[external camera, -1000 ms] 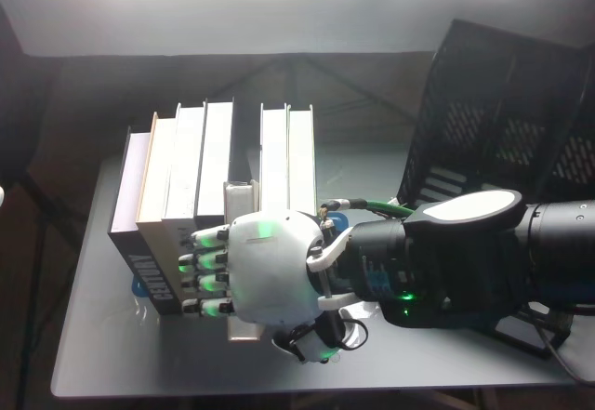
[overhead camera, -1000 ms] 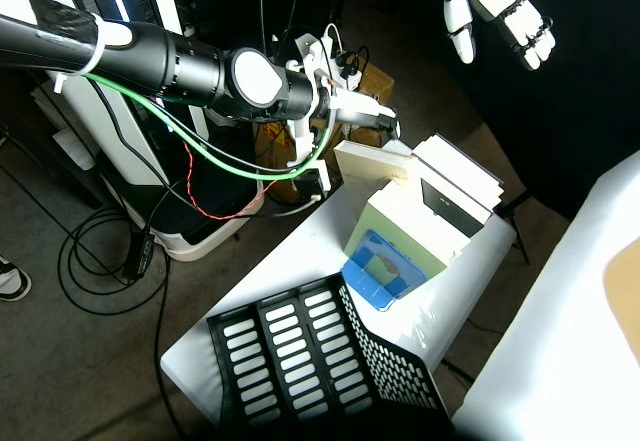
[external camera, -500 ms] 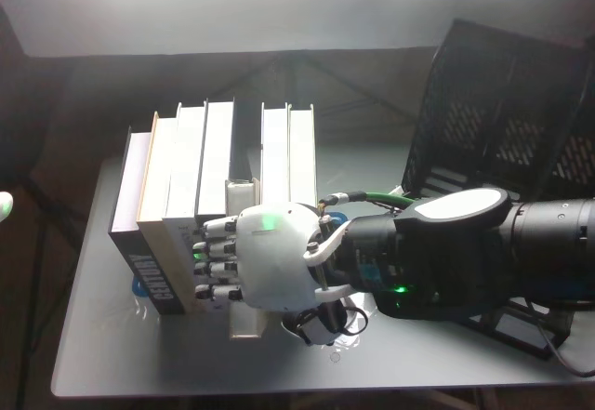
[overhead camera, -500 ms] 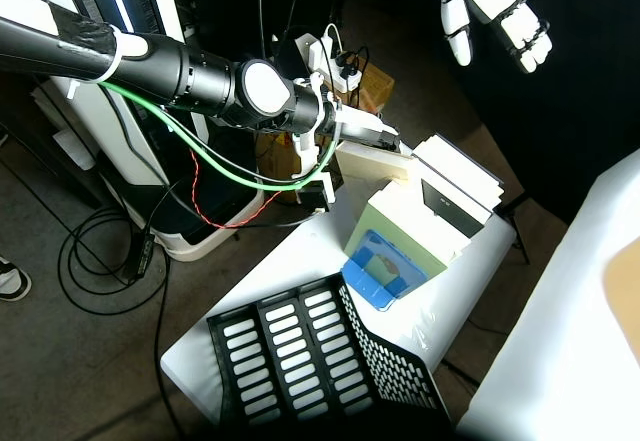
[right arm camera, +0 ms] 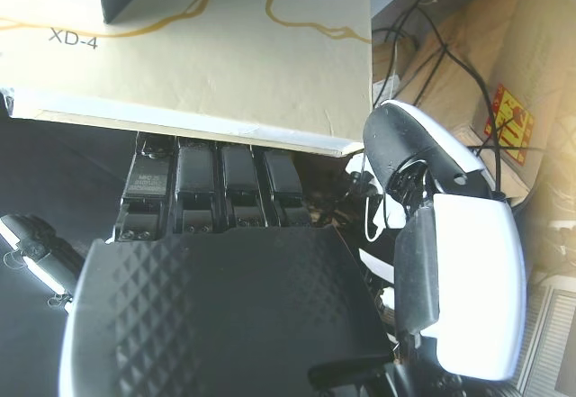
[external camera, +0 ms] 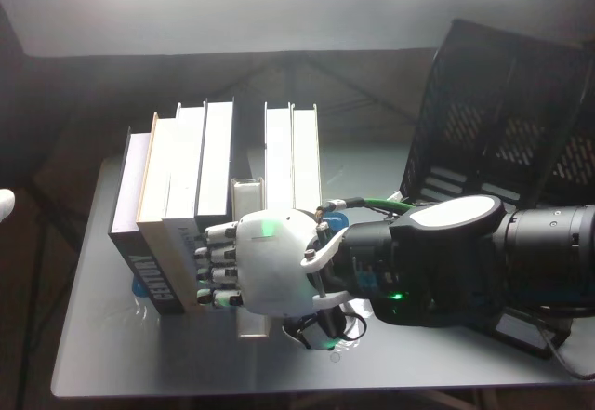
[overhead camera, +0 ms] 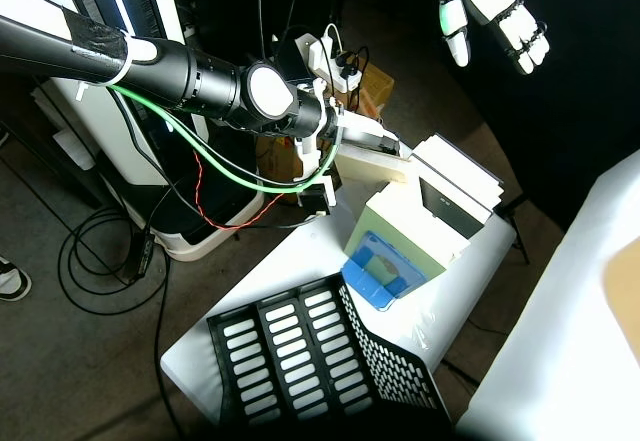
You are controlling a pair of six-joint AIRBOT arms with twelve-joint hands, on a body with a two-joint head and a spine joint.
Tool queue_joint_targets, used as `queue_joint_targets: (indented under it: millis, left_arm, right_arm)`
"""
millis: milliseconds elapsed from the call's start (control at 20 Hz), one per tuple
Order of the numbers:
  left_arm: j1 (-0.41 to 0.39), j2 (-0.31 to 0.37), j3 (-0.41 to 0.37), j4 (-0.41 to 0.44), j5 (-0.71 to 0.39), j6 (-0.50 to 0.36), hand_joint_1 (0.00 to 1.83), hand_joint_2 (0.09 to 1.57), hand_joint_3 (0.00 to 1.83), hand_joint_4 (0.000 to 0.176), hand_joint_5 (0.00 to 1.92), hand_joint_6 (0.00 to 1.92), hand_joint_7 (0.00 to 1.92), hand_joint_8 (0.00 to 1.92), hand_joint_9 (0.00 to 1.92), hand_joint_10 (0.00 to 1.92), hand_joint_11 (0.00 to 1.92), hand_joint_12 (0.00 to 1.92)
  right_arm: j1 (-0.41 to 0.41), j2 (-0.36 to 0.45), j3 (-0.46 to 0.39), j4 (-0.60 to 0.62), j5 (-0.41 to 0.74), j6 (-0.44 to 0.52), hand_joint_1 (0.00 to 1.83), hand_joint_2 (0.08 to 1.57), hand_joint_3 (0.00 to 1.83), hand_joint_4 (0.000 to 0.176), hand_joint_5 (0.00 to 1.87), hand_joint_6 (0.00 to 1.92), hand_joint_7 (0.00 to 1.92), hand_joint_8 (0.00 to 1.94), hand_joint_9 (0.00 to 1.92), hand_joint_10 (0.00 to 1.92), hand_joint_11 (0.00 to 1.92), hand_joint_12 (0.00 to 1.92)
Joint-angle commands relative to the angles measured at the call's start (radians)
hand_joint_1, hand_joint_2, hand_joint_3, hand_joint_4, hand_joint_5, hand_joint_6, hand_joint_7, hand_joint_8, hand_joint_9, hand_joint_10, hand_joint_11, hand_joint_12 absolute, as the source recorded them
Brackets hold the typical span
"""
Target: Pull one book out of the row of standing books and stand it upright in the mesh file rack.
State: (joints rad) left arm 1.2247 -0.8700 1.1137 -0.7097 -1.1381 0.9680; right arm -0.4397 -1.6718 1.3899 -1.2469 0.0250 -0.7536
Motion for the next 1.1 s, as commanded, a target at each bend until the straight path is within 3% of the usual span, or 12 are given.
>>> queue_joint_targets:
  millis: [0, 150, 250, 400, 450, 550, 650, 700, 850, 900, 950, 1050]
  left_arm:
    - [-0.002, 0.002, 0.012, -0.007, -0.123, -0.002, 0.33, 1.35, 0.01, 0.085, 0.0, 0.0, 0.0, 0.0, 0.0, 0.0, 0.0, 0.0]
    - [-0.003, 0.002, 0.026, 0.007, -0.116, -0.009, 0.27, 1.34, 0.0, 0.075, 0.0, 0.0, 0.0, 0.0, 0.0, 0.0, 0.0, 0.0]
    - [-0.003, 0.008, 0.033, 0.011, -0.111, -0.012, 0.26, 1.34, 0.0, 0.105, 0.0, 0.0, 0.0, 0.0, 0.0, 0.0, 0.0, 0.0]
    - [-0.013, 0.009, 0.061, 0.022, -0.085, -0.014, 0.28, 1.34, 0.0, 0.132, 0.0, 0.0, 0.0, 0.0, 0.0, 0.0, 0.0, 0.0]
    - [-0.017, 0.008, 0.067, 0.026, -0.079, -0.015, 0.3, 1.35, 0.0, 0.118, 0.0, 0.0, 0.0, 0.0, 0.0, 0.0, 0.0, 0.0]
    - [-0.019, 0.008, 0.076, 0.031, -0.077, -0.024, 0.33, 1.33, 0.0, 0.111, 0.0, 0.0, 0.0, 0.0, 0.0, 0.0, 0.0, 0.0]
    - [-0.02, 0.01, 0.08, 0.032, -0.078, -0.031, 0.34, 1.33, 0.0, 0.077, 0.0, 0.0, 0.0, 0.0, 0.0, 0.0, 0.0, 0.0]
    - [-0.02, 0.01, 0.08, 0.033, -0.079, -0.033, 0.34, 1.34, 0.0, 0.071, 0.0, 0.0, 0.0, 0.0, 0.0, 0.0, 0.0, 0.0]
    - [-0.02, 0.01, 0.08, 0.034, -0.08, -0.035, 0.28, 1.35, 0.01, 0.091, 0.0, 0.0, 0.0, 0.0, 0.0, 0.0, 0.0, 0.0]
    - [-0.02, 0.01, 0.08, 0.033, -0.082, -0.035, 0.28, 1.34, 0.0, 0.112, 0.0, 0.0, 0.0, 0.0, 0.0, 0.0, 0.0, 0.0]
    - [-0.02, 0.01, 0.079, 0.032, -0.083, -0.035, 0.26, 1.34, 0.0, 0.117, 0.0, 0.0, 0.0, 0.0, 0.0, 0.0, 0.0, 0.0]
    - [-0.02, 0.014, 0.076, 0.032, -0.086, -0.035, 0.19, 1.34, 0.0, 0.105, 0.0, 0.0, 0.0, 0.0, 0.0, 0.0, 0.0, 0.0]
  right_arm:
    - [-0.001, 0.006, -0.004, -0.01, 0.022, -0.007, 0.32, 1.08, 0.58, 0.0, 0.1, 0.01, 0.13, 0.0, 0.09, 0.0, 0.0, 0.63]
    - [-0.004, 0.004, 0.002, -0.01, 0.02, -0.006, 0.32, 1.08, 0.58, 0.0, 0.1, 0.01, 0.13, 0.0, 0.09, 0.0, 0.0, 0.63]
    - [-0.004, 0.004, 0.012, -0.003, 0.019, -0.006, 0.32, 1.08, 0.58, 0.0, 0.1, 0.01, 0.13, 0.0, 0.09, 0.0, 0.0, 0.63]
    - [-0.004, 0.004, 0.036, 0.007, 0.02, -0.006, 0.32, 1.08, 0.59, 0.0, 0.1, 0.01, 0.13, 0.0, 0.09, 0.0, 0.0, 0.63]
    - [-0.004, 0.004, 0.038, 0.007, 0.022, -0.006, 0.32, 1.08, 0.59, 0.0, 0.1, 0.01, 0.13, 0.0, 0.09, 0.0, 0.0, 0.63]
    - [-0.004, 0.004, 0.041, 0.007, 0.025, -0.007, 0.32, 1.08, 0.59, 0.0, 0.1, 0.01, 0.13, 0.0, 0.09, 0.0, 0.0, 0.63]
    - [-0.004, 0.004, 0.041, 0.01, 0.025, -0.006, 0.32, 1.08, 0.59, 0.0, 0.1, 0.01, 0.13, 0.0, 0.09, 0.0, 0.0, 0.63]
    - [-0.004, 0.004, 0.039, 0.011, 0.026, -0.006, 0.32, 1.08, 0.59, 0.0, 0.1, 0.01, 0.13, 0.0, 0.09, 0.0, 0.0, 0.63]
    - [-0.007, 0.001, 0.036, 0.014, 0.032, -0.006, 0.32, 1.08, 0.59, 0.0, 0.1, 0.01, 0.13, 0.0, 0.09, 0.0, 0.0, 0.63]
    - [-0.009, -0.001, 0.035, 0.014, 0.033, -0.006, 0.32, 1.08, 0.59, 0.0, 0.1, 0.01, 0.13, 0.0, 0.09, 0.0, 0.0, 0.63]
    - [-0.011, -0.002, 0.032, 0.015, 0.035, -0.006, 0.32, 1.08, 0.59, 0.0, 0.1, 0.01, 0.13, 0.0, 0.09, 0.0, 0.0, 0.63]
    - [-0.013, -0.003, 0.032, 0.015, 0.035, -0.006, 0.32, 1.08, 0.59, 0.0, 0.1, 0.01, 0.13, 0.0, 0.09, 0.0, 0.0, 0.63]
